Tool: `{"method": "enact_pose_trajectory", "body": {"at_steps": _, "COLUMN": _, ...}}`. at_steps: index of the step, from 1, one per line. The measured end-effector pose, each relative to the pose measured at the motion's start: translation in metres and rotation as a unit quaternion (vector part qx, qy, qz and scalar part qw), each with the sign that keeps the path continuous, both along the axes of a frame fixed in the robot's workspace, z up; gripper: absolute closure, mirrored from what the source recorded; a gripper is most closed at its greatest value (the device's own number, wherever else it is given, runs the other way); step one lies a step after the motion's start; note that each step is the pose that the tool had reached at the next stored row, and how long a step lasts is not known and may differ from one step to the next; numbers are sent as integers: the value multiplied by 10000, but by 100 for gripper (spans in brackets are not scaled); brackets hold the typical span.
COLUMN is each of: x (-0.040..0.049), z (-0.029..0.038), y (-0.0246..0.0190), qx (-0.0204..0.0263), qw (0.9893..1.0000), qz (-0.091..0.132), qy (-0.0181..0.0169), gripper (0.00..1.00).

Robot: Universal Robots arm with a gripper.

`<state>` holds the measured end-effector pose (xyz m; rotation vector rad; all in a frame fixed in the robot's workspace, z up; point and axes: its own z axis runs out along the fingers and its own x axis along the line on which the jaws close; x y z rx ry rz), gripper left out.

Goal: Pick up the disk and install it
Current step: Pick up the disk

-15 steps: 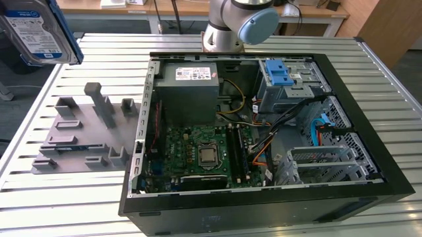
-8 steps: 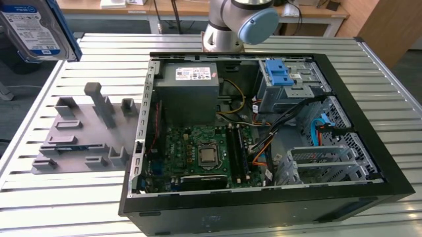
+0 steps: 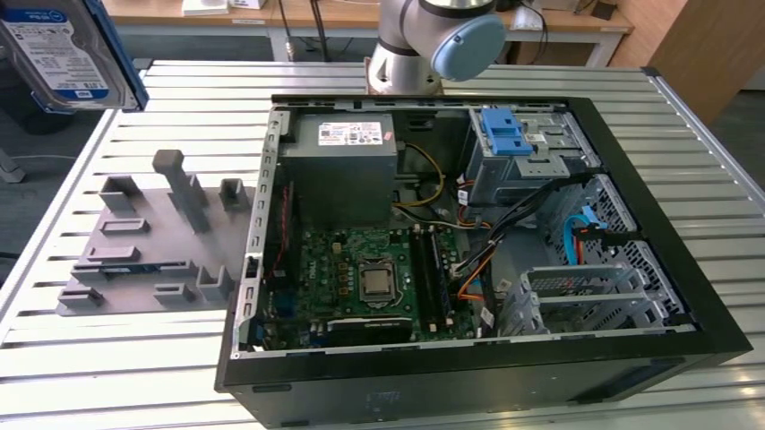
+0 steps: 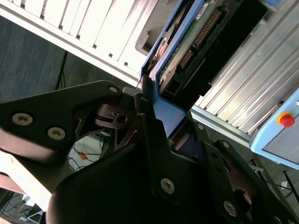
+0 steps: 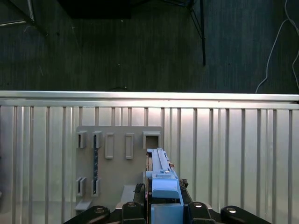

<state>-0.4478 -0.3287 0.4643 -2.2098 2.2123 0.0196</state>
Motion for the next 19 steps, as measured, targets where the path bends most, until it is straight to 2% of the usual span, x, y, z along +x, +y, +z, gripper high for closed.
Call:
{"method": "enact_pose_trajectory", "body": {"at_steps": 6, "x": 22, "z": 2, "y": -21, "qx": 0, "qw": 10000, "qz": -1, "qy": 1, "gripper": 64}}
{"method": "enact_pose_trajectory", "body": {"at_steps": 13, "x": 33, "z": 69, "y": -26, "qx": 2, "qw": 10000, "qz": 0, "qy": 3, "gripper": 64}}
{"method": "enact_pose_trajectory", "body": {"at_steps": 19, "x": 55, "z": 84, "y": -47, "qx": 4, "qw": 10000, "qz": 0, "qy": 4, "gripper": 64}}
